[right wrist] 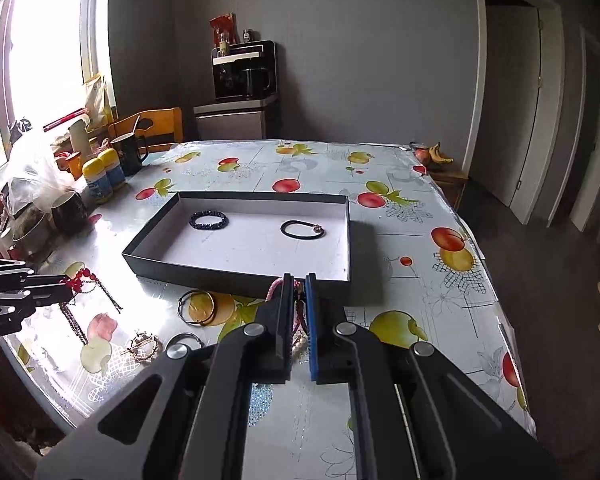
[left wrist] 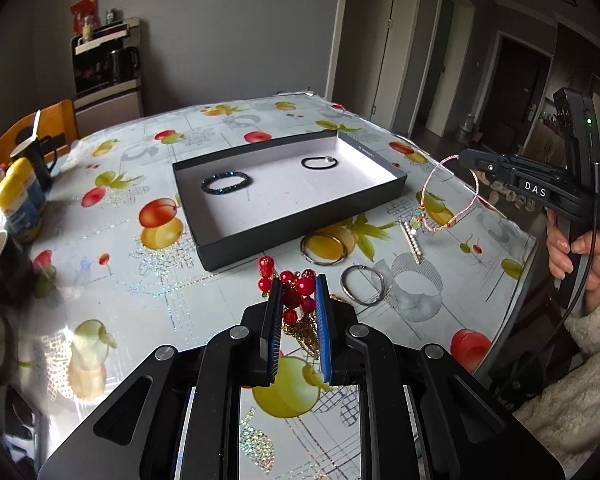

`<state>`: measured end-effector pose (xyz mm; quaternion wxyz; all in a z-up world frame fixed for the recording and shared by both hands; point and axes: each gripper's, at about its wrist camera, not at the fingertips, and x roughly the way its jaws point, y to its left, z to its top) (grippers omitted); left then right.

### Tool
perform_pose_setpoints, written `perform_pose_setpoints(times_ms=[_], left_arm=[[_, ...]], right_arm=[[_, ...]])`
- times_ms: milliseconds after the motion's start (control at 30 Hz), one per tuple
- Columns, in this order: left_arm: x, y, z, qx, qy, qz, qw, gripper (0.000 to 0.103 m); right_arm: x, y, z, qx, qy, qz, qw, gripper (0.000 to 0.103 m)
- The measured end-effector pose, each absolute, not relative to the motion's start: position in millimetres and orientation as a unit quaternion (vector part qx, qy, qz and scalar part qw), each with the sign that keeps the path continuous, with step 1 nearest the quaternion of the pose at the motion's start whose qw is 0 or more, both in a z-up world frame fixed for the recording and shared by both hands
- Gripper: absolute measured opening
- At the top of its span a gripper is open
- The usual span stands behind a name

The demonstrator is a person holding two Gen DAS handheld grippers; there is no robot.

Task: Organize jewelry
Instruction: 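Lower both held items into the box and open both grippers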

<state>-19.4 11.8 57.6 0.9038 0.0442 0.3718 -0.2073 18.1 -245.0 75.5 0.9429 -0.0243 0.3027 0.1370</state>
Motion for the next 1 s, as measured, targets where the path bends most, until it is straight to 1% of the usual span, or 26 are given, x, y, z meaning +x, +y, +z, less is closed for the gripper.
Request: perform_pose_setpoints(times_ms=[300,533,800,1000], left_arm=[[-3.5,-5.1,85.1,0.073,0.354,-0.226,0.904,0.016],[34.7,-17.8,97.6,0.096,0.346,-0.224,0.906,0.016],[87.4,-19.7,92.3,0.1,0.358,-0.194,0.908,0.016],[120.1,-19.6,69.6,0.094,0.382,-0.177,0.902,0.016]], right_arm=[[29.6,-242.0,88.0,-0.027,0.293,0.142,0.945,0.006],[62.3,-239.9,100.3,-0.022,0.286,0.135,0.948,0.006],[105.7,-238.2,101.0,-0.01,0.289,0.118,0.95,0.006],[134.4,-229.7,87.3,0.002,0.304,0.119,0.945,0.006]])
